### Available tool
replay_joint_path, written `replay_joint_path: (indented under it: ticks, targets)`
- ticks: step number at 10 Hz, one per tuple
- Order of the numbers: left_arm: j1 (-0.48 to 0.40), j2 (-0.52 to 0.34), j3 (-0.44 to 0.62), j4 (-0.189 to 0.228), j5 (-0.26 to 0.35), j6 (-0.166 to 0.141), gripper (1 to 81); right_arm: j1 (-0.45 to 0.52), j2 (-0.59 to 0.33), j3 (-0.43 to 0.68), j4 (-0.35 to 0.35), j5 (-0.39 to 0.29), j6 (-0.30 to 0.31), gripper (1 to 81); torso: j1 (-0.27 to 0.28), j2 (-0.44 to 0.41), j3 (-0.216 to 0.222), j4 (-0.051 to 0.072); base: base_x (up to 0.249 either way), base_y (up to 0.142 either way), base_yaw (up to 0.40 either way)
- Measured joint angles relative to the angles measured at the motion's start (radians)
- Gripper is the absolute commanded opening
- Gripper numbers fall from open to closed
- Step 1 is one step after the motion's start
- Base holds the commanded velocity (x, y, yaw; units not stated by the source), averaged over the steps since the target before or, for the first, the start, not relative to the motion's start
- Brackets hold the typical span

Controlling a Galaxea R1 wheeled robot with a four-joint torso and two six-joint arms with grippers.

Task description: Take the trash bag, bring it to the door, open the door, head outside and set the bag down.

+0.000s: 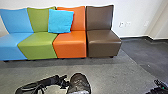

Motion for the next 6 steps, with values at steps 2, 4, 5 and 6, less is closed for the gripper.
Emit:
replay_joint_path:
  ticks: [2,4,5,6]
  targets:
    - [0.009,0.047,0.0,0.0,0.013,0.0,81.1,-0.003,0.0,0.001,0.0,-0.004,0.0,81.1,0.043,-0.062,0.0,0.0,0.0,0.0,0.0]
    - [0.027,0.081,0.0,0.0,0.013,0.0,81.1,-0.008,0.006,0.001,-0.001,-0.006,0.0,81.1,0.088,-0.078,0.0,0.0,0.0,0.0,0.0]
    - [0.043,0.086,-0.01,0.0,0.013,0.001,81.1,-0.008,0.014,0.001,-0.001,-0.004,0.003,81.1,0.109,-0.081,-0.001,0.0,0.0,0.0,0.0]
    - [0.059,0.088,-0.024,0.0,0.013,0.001,81.1,-0.008,0.027,0.0,-0.001,-0.002,0.003,81.1,0.12,-0.084,-0.005,0.0,0.0,0.0,0.0]
